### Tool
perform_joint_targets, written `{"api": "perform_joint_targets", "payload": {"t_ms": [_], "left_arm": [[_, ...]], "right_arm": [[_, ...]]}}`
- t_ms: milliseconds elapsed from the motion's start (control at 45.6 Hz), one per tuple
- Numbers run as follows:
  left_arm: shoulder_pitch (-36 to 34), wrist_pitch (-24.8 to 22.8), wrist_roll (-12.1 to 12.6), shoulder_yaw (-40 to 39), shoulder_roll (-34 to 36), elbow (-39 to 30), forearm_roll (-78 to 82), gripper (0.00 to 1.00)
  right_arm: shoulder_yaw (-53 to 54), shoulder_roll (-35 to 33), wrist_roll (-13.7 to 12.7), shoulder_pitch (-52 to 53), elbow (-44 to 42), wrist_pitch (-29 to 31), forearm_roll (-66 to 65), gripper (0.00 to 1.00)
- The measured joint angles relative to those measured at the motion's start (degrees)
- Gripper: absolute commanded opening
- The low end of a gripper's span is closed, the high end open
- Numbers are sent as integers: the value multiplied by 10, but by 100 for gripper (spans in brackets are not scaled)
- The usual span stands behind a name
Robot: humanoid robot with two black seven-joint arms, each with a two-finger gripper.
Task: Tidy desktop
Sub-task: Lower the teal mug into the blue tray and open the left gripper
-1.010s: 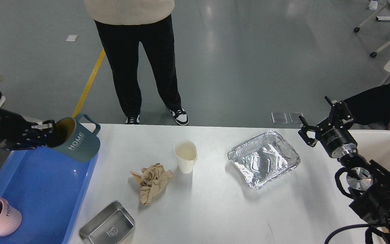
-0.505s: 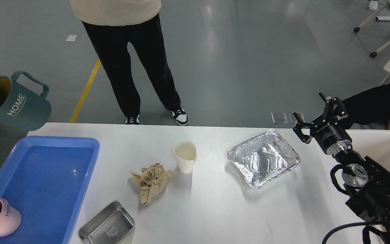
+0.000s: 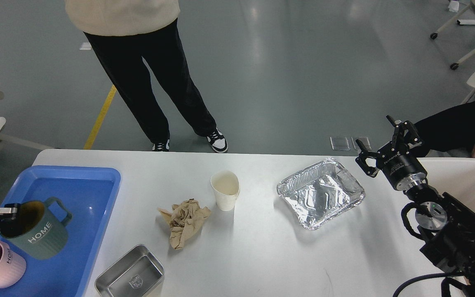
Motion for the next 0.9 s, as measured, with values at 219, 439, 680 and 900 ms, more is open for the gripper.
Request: {"api": "perform_joint_targets", "payload": {"t_ms": [219,439,680,900], "left_arm": [[51,31,-40,-2,-14,8,74,0],[90,99,-84,4,-21,32,125,0],[146,160,-108,6,-44,39,156,0],[191,219,-130,6,-70,56,184,10]], "right_arm": [[0,-6,0,-5,0,4,0,100],[0,-6,1,-10,0,5,0,100],[0,-6,1,-15,0,5,0,100],[0,-5,1,-20,0,5,0,100]]}}
